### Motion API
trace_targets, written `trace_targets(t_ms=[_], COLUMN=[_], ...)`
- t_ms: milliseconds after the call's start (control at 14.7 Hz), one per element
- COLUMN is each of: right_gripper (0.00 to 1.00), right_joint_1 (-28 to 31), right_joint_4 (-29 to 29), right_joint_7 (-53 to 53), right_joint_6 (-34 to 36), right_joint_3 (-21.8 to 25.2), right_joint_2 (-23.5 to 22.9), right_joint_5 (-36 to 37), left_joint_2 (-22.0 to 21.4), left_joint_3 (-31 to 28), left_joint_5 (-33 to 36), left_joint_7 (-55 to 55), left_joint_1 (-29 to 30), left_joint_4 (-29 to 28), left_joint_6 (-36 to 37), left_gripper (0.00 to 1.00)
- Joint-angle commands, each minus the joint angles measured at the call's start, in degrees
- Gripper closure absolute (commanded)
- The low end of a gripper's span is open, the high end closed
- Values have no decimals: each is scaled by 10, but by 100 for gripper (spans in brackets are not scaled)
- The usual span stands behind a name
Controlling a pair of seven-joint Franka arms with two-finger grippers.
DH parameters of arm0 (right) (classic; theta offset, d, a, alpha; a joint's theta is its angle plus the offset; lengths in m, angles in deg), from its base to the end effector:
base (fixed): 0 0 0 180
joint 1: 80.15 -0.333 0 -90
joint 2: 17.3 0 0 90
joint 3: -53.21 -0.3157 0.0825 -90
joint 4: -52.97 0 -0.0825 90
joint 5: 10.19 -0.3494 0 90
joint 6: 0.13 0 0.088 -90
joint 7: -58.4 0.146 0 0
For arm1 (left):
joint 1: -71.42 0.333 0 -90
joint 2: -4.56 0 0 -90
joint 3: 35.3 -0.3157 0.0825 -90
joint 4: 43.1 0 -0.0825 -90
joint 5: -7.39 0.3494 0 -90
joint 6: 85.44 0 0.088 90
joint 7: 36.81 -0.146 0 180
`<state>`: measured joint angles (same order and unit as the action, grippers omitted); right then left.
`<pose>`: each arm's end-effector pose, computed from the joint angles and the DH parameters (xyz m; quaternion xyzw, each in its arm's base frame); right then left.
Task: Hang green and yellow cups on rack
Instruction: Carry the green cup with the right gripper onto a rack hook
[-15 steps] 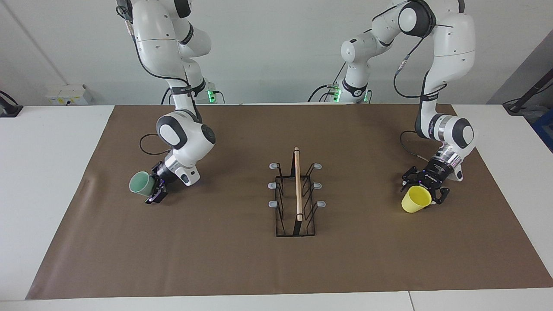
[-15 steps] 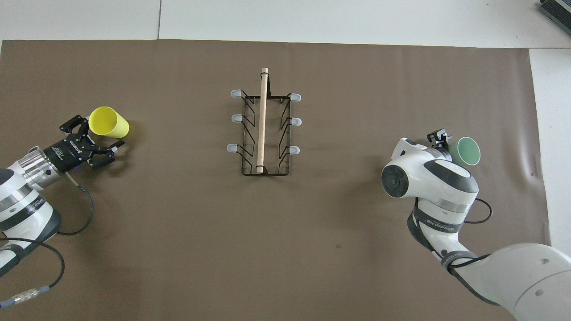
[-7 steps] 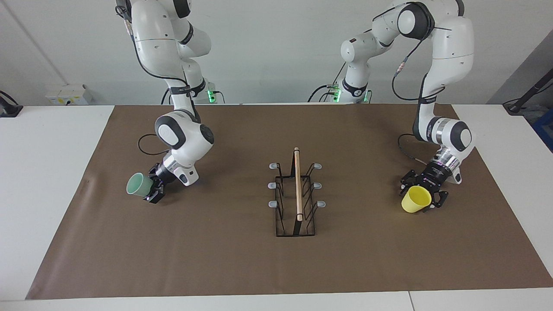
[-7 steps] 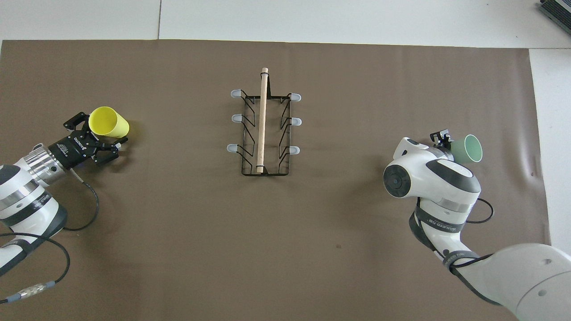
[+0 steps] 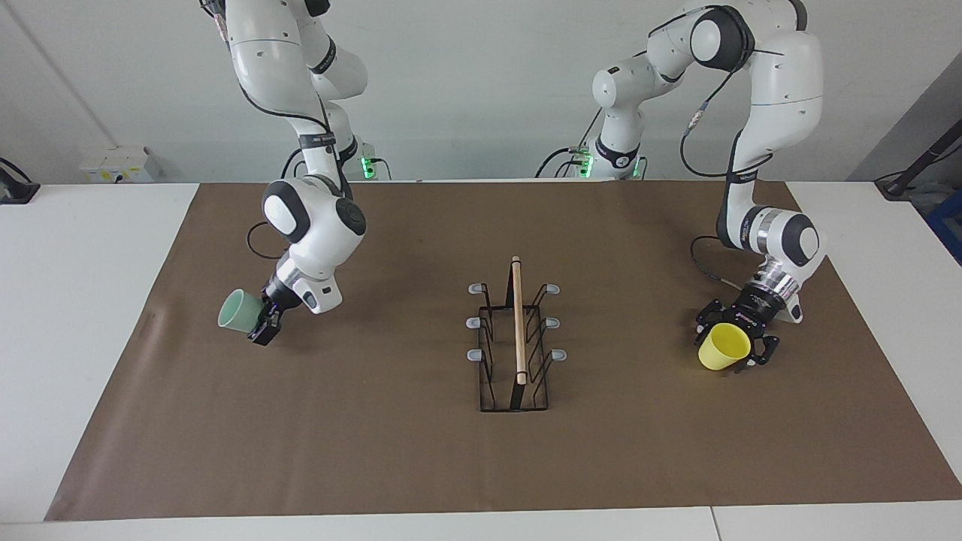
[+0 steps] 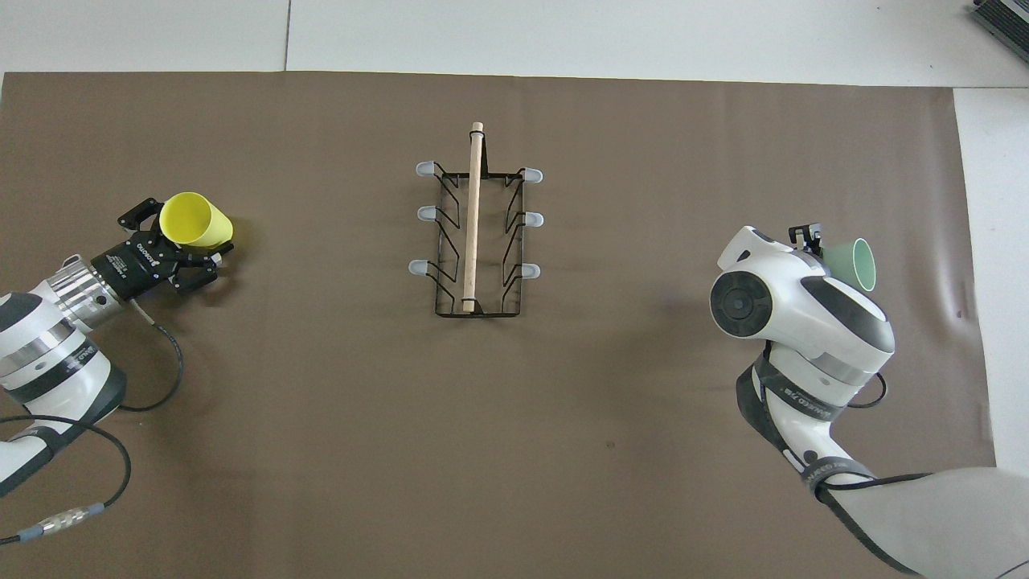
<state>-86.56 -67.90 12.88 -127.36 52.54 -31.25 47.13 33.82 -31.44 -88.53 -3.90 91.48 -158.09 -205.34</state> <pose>0.5529 0.0151 0.2958 0.6460 0.6703 -0.1732 0.3215 0.5913 0.0875 0.2201 0.3783 0.7201 -0.2269 0.5356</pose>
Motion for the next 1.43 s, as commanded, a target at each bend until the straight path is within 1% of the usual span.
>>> trace_targets(t_ms=[0, 68, 204, 272, 477, 613, 681, 817, 1022, 1090, 1158, 1294, 1362], right_gripper=[100, 100, 100, 100, 100, 100, 100, 100, 100, 100, 100, 100, 100], right_joint_1=[10, 9, 3, 3, 3, 3, 3, 2, 2, 3, 0, -21, -33], right_joint_4=[26, 29, 30, 30, 42, 63, 70, 85, 108, 113, 112, 112, 112], right_joint_7=[-66, -68, -69, -69, -70, -71, -71, -63, -62, -62, -67, -70, -70], right_joint_6=[2, 5, 5, 5, 4, 4, 4, -1, -8, -19, -43, -91, -105], right_joint_3=[-5, -5, -5, -6, -19, -30, -42, -64, -78, -79, -81, -87, -88], right_joint_2=[9, 15, 28, 34, 49, 48, 50, 59, 61, 64, 64, 65, 67], right_joint_5=[-106, -137, -192, -230, -332, -413, -465, -571, -692, -728, -767, -843, -884], left_joint_2=[12, 12, 12, 12, 10, 6, 4, -8, -25, -31, -39, -46, -46], left_joint_3=[-3, -3, -3, -3, -5, -5, -5, -6, -16, -16, -17, -25, -35], left_joint_5=[-17, -16, -16, -16, 1, 60, 91, 162, 278, 324, 364, 404, 432], left_joint_7=[-10, -14, -21, -23, -47, -39, -37, -31, -29, -31, -31, -28, -27], left_joint_1=[-12, -12, -13, -12, -10, -6, -5, -6, -19, -25, -37, -57, -74], left_joint_4=[13, 13, 13, 13, 24, 46, 53, 70, 101, 115, 127, 145, 156], left_joint_6=[-16, -17, -17, -17, -14, -13, -14, -16, -17, -17, -19, -26, -23], left_gripper=[37, 61, 93, 100, 100, 100, 100, 100, 100, 100, 100, 100, 100])
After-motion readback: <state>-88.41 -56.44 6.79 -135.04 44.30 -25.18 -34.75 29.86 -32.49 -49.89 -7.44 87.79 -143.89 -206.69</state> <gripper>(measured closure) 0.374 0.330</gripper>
